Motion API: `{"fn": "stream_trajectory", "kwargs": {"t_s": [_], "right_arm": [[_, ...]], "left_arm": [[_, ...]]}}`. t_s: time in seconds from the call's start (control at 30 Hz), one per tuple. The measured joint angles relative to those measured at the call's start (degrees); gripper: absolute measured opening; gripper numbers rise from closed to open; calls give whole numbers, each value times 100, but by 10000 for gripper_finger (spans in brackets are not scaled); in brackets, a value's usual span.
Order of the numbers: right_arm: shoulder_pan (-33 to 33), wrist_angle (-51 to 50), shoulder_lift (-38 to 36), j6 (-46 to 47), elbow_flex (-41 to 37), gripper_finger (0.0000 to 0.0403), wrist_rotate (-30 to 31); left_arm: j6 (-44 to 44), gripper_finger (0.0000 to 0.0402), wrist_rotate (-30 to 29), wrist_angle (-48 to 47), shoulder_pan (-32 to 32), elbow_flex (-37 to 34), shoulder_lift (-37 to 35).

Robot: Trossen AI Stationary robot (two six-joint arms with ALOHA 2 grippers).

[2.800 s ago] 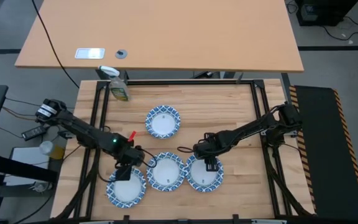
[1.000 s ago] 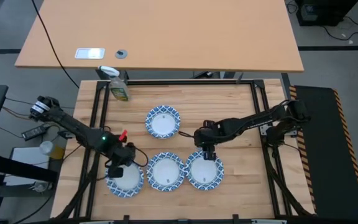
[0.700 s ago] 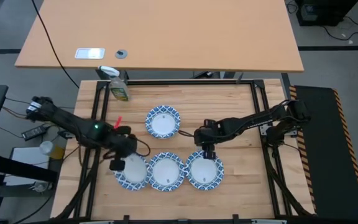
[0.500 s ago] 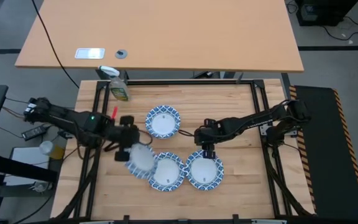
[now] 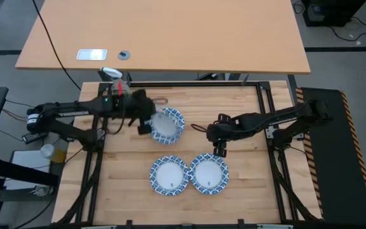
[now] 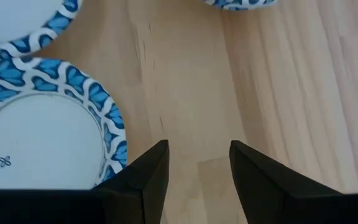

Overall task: Nest bowls inside each other
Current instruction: Stack the white bowl on top of the stacked white bowls

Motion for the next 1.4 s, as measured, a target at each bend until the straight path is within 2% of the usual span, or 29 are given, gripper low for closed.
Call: {"fn": "stream_trajectory", "kwargs": {"t_s": [0.2, 0.4, 0.57, 0.67, 0.83, 0.97, 1.07, 1.17, 1.27, 1.4], "right_arm": [[-21, 118, 30, -125, -117, 177, -4], [-43, 316, 174, -304, -122, 177, -9], [-87, 432, 214, -317, -124, 177, -9], [-103, 466, 239, -317, -122, 177, -93], [-105, 562, 329, -375, -122, 177, -241], [-47, 894, 483, -422, -264, 177, -634], [25, 994, 760, -587, -417, 179, -668], [59, 959, 918, -656, -421, 193, -805], [59, 1069, 911, -463, -410, 222, -1101], [85, 1079, 935, -220, -412, 277, -1250]], "left_arm": [[-95, 34, 1112, 103, 1032, 2, 489], [-108, 34, 1388, 41, 1475, 0, 1311], [-117, 47, 1607, 193, 1562, 0, 1661], [-51, 87, 1603, 224, 1509, 0, 1703], [130, 190, 1487, 429, 1425, 0, 1696], [181, 255, 1382, 380, 1326, 124, 1657], [207, 269, 1380, 536, 1055, 148, 1425], [294, 262, 1089, 1273, 599, -238, 915], [402, 246, 483, 2056, 110, -842, 290], [-68, 226, -17, 2213, -379, -1425, -430]]}}
